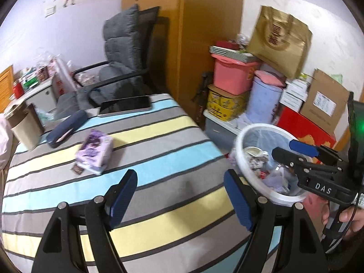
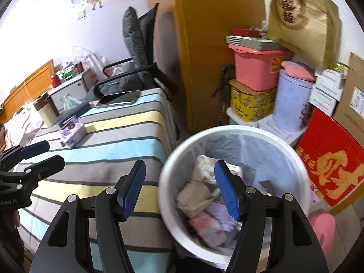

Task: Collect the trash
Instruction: 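Move both open tools back over the bed toward the remaining items, then grasp the purple juice box with the right tool and lift it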

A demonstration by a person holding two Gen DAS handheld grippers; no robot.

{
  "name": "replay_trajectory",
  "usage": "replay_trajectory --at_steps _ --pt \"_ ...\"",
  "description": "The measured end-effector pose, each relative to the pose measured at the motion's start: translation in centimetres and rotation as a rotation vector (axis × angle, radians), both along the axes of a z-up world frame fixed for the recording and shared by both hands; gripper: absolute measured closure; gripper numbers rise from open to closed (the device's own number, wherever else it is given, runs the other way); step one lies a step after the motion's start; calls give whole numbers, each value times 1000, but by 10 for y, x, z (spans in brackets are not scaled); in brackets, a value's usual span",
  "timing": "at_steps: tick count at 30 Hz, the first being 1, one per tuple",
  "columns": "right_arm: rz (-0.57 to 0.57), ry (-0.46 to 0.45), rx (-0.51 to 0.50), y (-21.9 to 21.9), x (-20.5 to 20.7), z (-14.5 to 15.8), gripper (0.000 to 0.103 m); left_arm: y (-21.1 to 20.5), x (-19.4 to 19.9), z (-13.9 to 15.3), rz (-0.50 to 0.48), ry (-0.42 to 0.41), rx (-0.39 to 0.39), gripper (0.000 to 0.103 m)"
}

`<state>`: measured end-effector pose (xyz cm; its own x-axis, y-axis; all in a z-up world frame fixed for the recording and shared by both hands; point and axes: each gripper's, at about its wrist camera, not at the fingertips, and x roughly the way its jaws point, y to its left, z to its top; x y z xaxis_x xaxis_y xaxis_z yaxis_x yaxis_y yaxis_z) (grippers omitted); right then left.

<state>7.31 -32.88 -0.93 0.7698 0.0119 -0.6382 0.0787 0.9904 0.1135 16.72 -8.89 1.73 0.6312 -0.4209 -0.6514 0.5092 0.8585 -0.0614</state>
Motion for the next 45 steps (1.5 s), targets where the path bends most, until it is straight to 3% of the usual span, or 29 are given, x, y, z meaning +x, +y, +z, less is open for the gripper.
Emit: replay_trajectory --at_steps 16,27,30,33,45 --pt "177 17 -3 87 51 -1 38 117 43 -9 253 14 -7 23" --pt "233 60 24 128 90 -12 38 154 73 -18 319 22 19 23" --pt "251 67 53 139 101 -12 38 158 80 -20 333 -2 60 23" --pt "276 62 75 151 109 -10 38 166 89 -23 330 26 18 23" --pt "253 121 192 177 154 -18 37 192 108 -37 364 63 -31 23"
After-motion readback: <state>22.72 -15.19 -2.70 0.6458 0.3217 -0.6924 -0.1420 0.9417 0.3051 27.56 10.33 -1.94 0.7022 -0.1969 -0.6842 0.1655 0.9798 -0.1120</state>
